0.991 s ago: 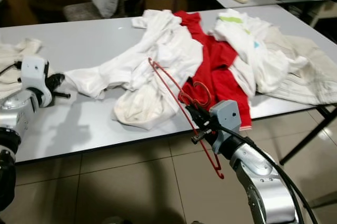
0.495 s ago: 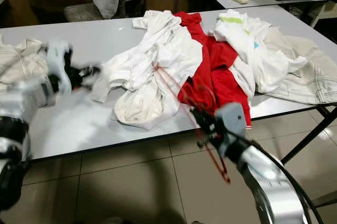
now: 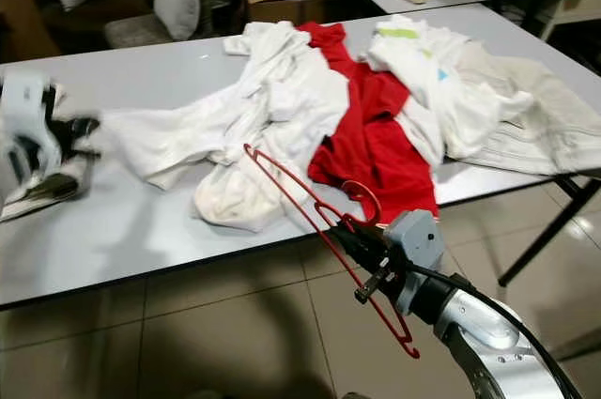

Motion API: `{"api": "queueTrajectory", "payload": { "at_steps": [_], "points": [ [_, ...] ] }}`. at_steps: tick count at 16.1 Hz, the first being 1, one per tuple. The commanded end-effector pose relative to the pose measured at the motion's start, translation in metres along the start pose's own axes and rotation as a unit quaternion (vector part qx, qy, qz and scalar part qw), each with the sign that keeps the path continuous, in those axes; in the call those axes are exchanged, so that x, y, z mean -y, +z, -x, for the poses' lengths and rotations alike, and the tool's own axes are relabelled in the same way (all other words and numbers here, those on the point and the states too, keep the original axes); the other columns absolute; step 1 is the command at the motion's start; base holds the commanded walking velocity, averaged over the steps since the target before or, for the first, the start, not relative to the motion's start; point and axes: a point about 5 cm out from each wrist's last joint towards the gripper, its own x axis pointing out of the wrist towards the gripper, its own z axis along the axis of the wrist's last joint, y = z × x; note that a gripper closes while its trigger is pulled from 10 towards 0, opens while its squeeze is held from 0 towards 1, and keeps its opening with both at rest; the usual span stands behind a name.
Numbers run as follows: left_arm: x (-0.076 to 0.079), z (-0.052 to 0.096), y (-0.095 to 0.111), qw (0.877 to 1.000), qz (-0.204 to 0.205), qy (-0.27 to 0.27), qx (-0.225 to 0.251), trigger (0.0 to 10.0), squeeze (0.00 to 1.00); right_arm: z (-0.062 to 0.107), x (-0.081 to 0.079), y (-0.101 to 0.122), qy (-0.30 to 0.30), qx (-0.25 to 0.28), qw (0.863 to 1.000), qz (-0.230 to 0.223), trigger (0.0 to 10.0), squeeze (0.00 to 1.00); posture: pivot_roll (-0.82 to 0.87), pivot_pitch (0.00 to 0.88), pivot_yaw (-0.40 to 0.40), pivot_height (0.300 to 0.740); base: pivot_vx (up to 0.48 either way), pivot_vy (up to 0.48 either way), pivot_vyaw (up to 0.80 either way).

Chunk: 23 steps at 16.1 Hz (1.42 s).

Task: Hang hanger

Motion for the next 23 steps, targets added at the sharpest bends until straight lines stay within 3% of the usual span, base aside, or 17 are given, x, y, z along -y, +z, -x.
{"api": "queueTrajectory", "payload": {
  "at_steps": [1, 2, 3, 4, 5, 6, 7, 8, 10, 11, 14, 15, 16, 17, 23],
  "points": [
    [-0.004, 0.002, -0.015, 0.999, -0.021, 0.007, -0.044, 1.0, 0.0, 0.004, 0.003, 0.005, -0.009, 0.005, 1.0, 0.004, 10.0, 0.0, -0.09, 0.0, 0.101, 0.74, 0.0, 0.0, 0.0],
    [-0.001, 0.003, -0.033, 0.996, -0.05, -0.019, -0.075, 10.0, 0.0, 0.006, 0.006, 0.006, -0.018, 0.004, 1.0, 0.005, 10.0, 0.0, -0.09, 0.0, 0.096, 0.74, 0.0, 0.0, 0.0],
    [0.001, 0.003, -0.038, 0.994, -0.078, -0.039, -0.071, 10.0, 0.64, 0.007, 0.008, 0.006, -0.023, 0.003, 1.0, 0.005, 10.0, 0.0, -0.09, 0.0, 0.096, 0.74, 0.0, 0.0, 0.0],
    [0.004, 0.004, -0.037, 0.989, -0.122, -0.061, -0.051, 10.0, 1.0, 0.007, 0.01, 0.005, -0.031, -0.004, 1.0, 0.005, 10.0, 0.0, -0.1, 0.0, 0.086, 0.74, 0.0, 0.0, 0.0],
    [0.004, 0.007, -0.029, 0.982, -0.175, -0.071, -0.017, 10.0, 1.0, 0.006, 0.013, 0.003, -0.034, -0.013, 0.999, -0.003, 10.0, 0.0, -0.1, 0.0, 0.078, 0.74, 0.0, 0.0, 0.0],
    [0.003, 0.008, -0.027, 0.98, -0.189, -0.068, -0.011, 10.0, 1.0, 0.005, 0.014, 0.003, -0.038, -0.015, 0.999, -0.002, 10.0, 0.0, -0.1, 0.0, 0.076, 0.74, 0.0, 0.0, 0.0],
    [-0.007, 0.011, -0.021, 0.968, -0.249, -0.04, -0.005, 10.0, 1.0, 0.002, 0.017, 0.005, -0.053, -0.013, 0.999, 0.003, 10.0, 0.0, -0.1, 0.0, 0.079, 0.74, 0.0, 0.0, 0.0],
    [-0.009, 0.013, -0.01, 0.968, -0.244, -0.041, 0.032, 10.0, 1.0, -0.001, 0.018, 0.007, -0.06, 0.001, 0.998, -0.005, 10.0, 0.0, -0.1, 0.0, 0.081, 0.74, 0.0, 0.0, 0.0],
    [0.004, 0.012, 0.011, 0.971, -0.194, -0.088, 0.109, 10.0, 1.0, -0.004, 0.018, 0.008, -0.068, 0.005, 0.998, -0.008, 10.0, 0.0, -0.09, 0.0, 0.081, 0.74, 0.0, 0.0, 0.0],
    [0.027, 0.005, 0.015, 0.964, -0.165, -0.157, 0.14, 10.0, 1.0, -0.008, 0.021, 0.007, -0.088, 0.007, 0.996, -0.01, 10.0, 0.0, -0.09, 0.0, 0.085, 0.74, 0.0, 0.0, 0.0],
    [0.052, -0.008, -0.004, 0.95, -0.203, -0.212, 0.103, 10.0, 1.0, -0.013, 0.022, 0.011, -0.103, 0.02, 0.994, -0.011, 10.0, 0.0, -0.1, 0.0, 0.106, 0.74, 0.0, 0.0, 0.0],
    [0.061, -0.014, -0.009, 0.943, -0.243, -0.206, 0.091, 10.0, 1.0, -0.014, 0.019, 0.011, -0.106, 0.023, 0.994, -0.012, 10.0, 0.0, -0.11, 0.0, 0.121, 0.74, 0.0, 0.0, 0.0],
    [0.072, -0.024, -0.012, 0.942, -0.261, -0.193, 0.085, 10.0, 0.6, -0.016, 0.015, 0.011, -0.109, 0.026, 0.994, -0.012, 10.0, 0.0, -0.11, 0.0, 0.13, 0.74, 0.0, 0.0, 0.0],
    [0.075, -0.029, -0.012, 0.946, -0.255, -0.184, 0.084, 10.0, 0.0, -0.017, 0.014, 0.011, -0.112, 0.028, 0.993, -0.013, 10.0, 0.0, -0.12, 0.0, 0.136, 0.74, 0.0, 0.0, 0.0],
    [0.096, -0.046, -0.03, 0.954, -0.258, -0.146, 0.04, 10.0, 0.0, -0.019, 0.011, 0.011, -0.122, 0.032, 0.992, -0.017, 10.0, 0.0, -0.15, 0.0, 0.142, 0.74, 0.0, 0.0, 0.0]
  ]
}}
